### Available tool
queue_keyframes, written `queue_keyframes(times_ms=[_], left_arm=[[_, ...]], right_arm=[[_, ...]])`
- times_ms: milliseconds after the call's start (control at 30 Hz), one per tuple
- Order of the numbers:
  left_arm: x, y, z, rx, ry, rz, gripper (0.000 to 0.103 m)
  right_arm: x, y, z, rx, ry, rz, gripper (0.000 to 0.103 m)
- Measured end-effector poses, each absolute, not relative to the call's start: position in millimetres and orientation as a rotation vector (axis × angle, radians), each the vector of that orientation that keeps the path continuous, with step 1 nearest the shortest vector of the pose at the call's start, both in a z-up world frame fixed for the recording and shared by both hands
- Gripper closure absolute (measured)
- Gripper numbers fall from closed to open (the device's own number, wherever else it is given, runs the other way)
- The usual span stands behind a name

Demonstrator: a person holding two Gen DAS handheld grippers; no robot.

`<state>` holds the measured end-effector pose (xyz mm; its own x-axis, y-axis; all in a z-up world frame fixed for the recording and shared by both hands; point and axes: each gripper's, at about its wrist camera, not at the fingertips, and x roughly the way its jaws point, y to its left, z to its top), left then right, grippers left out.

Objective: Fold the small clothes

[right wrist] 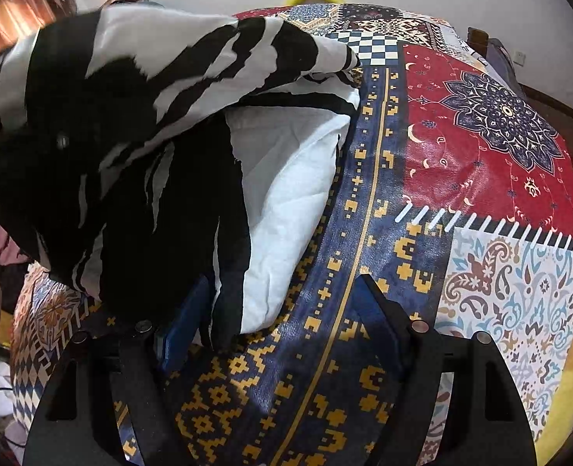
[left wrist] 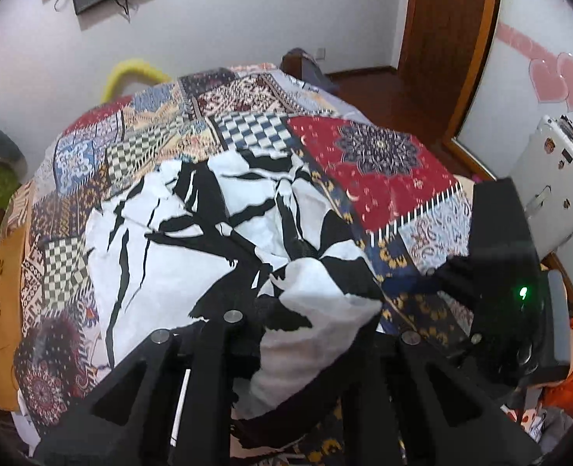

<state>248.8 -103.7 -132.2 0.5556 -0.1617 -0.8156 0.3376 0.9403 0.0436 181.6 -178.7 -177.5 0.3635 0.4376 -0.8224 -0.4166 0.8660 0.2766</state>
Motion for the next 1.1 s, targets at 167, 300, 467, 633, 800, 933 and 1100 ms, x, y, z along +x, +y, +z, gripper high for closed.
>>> queue_keyframes(times_ms=[167, 300, 467, 633, 800, 933, 1100], left_arm=[[238.0, -97.6, -116.0, 0.157, 0.920, -0.326, 0.028], [230.8, -84.6, -98.6, 0.115, 0.896, -0.320, 0.020], [230.3, -47.8, -81.4, 0.044, 0.852, -0.239, 0.015], [236.9, -7.4, -81.4, -0.016, 0.848, -0.155, 0.014], [244.4, 12.8, -116.1, -0.005, 0.937, -0.093, 0.014], [245.6, 18.5, -161.3, 0.024, 1.044, -0.064, 0.014], [236.2, 18.6, -197.9, 0.071, 1.113, -0.074, 0.013]], right_arm=[[173.0, -189.3, -169.7, 0.049, 1.045, 0.535, 0.029], [164.8, -203.4, -156.3, 0.048, 1.006, 0.509, 0.029], [159.8, -222.4, -125.6, 0.051, 0.927, 0.470, 0.029], [161.9, -220.9, -94.6, 0.069, 0.844, 0.483, 0.029], [169.2, -190.6, -96.6, 0.046, 0.847, 0.543, 0.029], [172.4, -165.7, -122.6, 0.024, 0.924, 0.581, 0.029], [175.5, -150.9, -164.3, 0.000, 1.044, 0.579, 0.029]])
